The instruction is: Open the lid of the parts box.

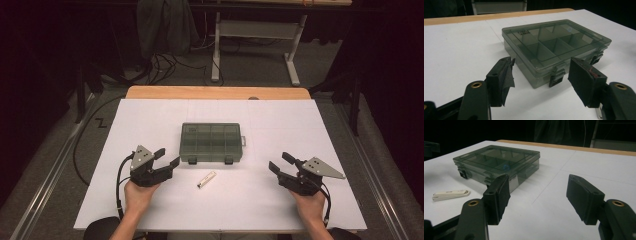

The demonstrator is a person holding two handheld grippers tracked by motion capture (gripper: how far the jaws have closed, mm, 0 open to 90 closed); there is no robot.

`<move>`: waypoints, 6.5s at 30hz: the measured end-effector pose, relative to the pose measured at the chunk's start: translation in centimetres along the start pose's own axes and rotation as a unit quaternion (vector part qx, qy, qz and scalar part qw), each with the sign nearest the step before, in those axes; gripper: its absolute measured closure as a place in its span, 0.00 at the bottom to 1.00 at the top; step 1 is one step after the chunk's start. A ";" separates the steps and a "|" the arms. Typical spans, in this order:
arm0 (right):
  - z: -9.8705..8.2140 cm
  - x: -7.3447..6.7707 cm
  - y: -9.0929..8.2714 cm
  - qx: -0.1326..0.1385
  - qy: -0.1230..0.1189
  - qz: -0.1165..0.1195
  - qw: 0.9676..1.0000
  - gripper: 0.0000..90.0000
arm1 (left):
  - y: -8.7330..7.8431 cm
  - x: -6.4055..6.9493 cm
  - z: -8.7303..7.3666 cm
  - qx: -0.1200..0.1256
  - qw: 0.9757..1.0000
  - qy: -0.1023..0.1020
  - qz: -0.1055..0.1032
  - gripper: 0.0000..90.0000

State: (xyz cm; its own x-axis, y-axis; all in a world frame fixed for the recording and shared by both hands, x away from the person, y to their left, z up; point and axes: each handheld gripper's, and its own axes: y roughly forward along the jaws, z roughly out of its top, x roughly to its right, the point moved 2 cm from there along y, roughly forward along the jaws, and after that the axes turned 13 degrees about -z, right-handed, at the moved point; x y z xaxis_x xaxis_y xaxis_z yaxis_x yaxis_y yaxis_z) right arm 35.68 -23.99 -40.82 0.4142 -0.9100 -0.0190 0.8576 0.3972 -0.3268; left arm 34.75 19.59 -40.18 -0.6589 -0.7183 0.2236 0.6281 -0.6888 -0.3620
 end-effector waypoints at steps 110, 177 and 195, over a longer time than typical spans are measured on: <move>1.9 -3.5 7.0 -0.154 -0.037 0.054 0.986 0.47 | 2.9 -0.2 1.7 -0.102 0.995 0.012 -0.010 0.45; 3.6 -6.2 8.6 -0.299 -0.144 0.057 0.941 0.95 | 3.4 -0.6 2.8 -0.254 0.967 0.008 0.005 0.67; 4.0 -7.1 8.9 -0.317 -0.157 0.054 0.934 1.00 | 3.9 -0.6 2.7 -0.265 0.964 0.000 0.002 0.85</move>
State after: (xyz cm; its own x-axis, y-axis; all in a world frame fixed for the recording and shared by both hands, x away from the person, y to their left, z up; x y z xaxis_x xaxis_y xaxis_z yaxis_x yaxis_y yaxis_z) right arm 41.63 -13.52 -39.81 0.6418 -0.7495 0.1623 0.4947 0.2429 -0.8344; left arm 38.76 17.10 -39.28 -0.6566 -0.7208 0.2220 0.3298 -0.5391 -0.7750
